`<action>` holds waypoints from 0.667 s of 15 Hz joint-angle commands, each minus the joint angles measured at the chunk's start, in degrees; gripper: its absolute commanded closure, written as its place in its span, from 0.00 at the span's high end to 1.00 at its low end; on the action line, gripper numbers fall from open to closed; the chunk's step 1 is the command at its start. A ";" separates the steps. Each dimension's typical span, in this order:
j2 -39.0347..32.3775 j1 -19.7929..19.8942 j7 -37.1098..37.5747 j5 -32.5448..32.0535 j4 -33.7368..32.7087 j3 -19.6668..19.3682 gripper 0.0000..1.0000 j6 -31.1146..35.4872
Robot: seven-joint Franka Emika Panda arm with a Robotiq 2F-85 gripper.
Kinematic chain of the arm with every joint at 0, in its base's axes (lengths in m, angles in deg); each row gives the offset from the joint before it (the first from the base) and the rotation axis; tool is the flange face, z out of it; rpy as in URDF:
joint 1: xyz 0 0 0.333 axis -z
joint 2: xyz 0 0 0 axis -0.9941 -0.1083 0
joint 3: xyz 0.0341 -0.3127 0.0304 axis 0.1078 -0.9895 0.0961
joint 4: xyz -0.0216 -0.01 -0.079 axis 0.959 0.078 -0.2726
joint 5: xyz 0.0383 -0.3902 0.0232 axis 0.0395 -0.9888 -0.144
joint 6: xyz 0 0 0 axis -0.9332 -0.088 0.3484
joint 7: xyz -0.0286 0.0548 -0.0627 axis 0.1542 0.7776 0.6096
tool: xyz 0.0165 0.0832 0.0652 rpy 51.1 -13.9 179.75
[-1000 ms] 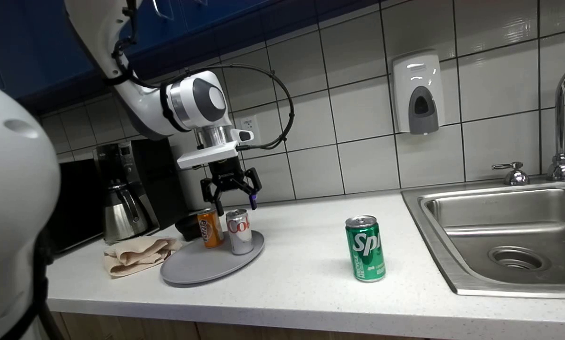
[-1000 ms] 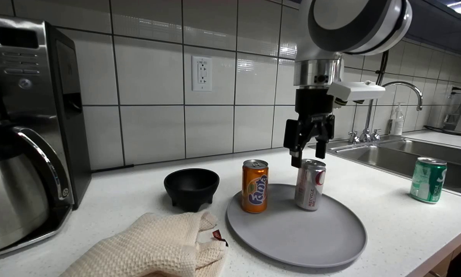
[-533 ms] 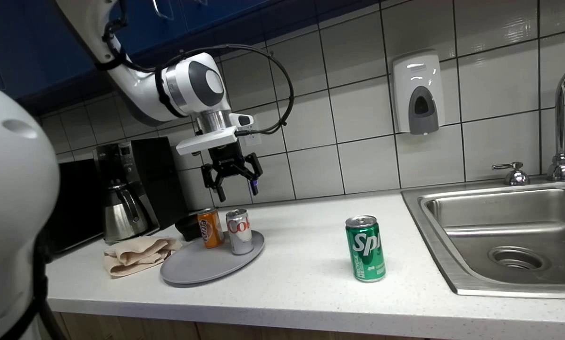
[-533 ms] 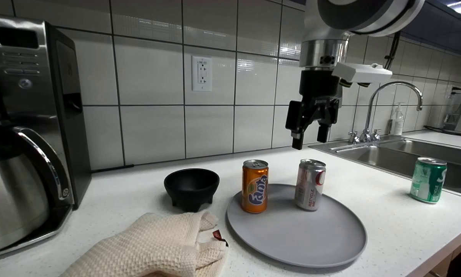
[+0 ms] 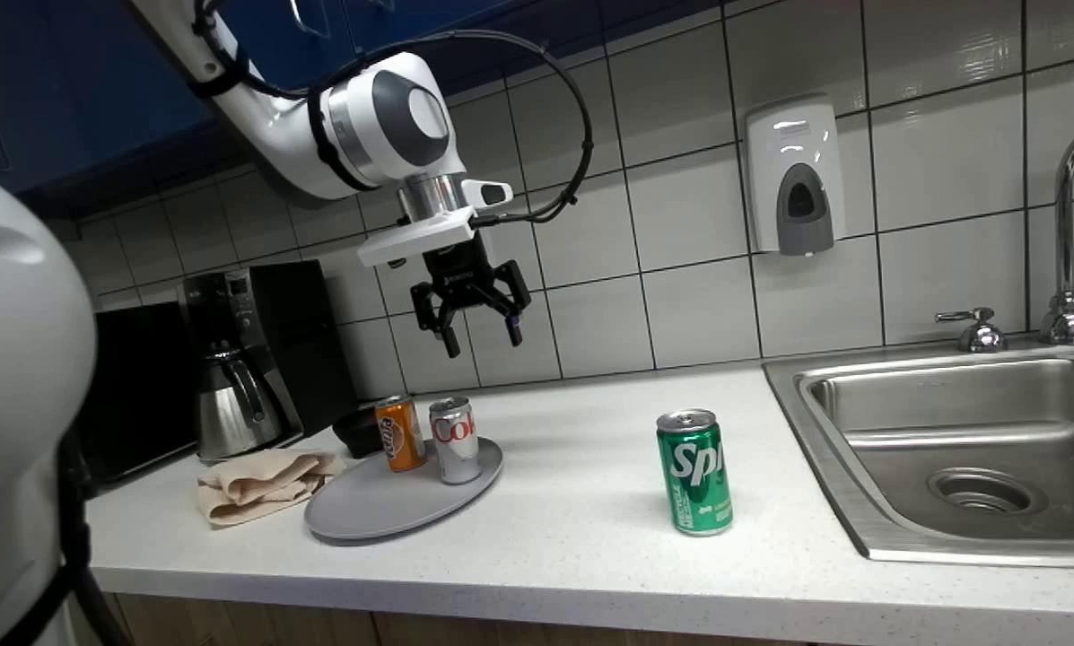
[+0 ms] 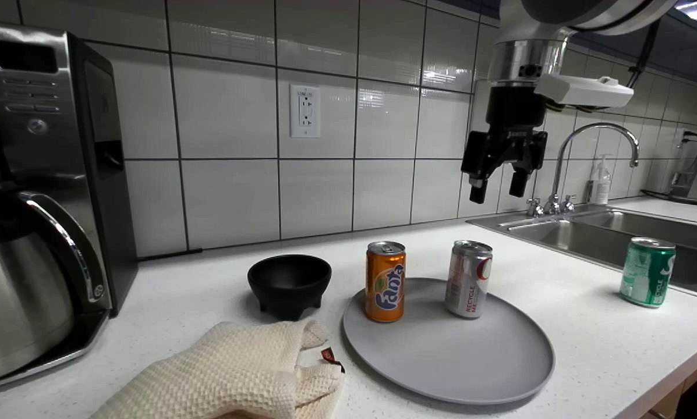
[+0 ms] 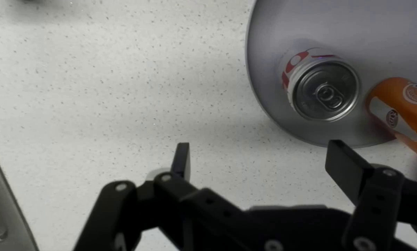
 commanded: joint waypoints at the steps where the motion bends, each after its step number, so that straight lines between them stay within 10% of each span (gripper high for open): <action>1: 5.03 2.44 2.41 -1.25 3.53 -0.89 1.00 -0.14; 10: 12.37 8.39 6.93 -1.71 11.13 -3.45 1.00 -0.59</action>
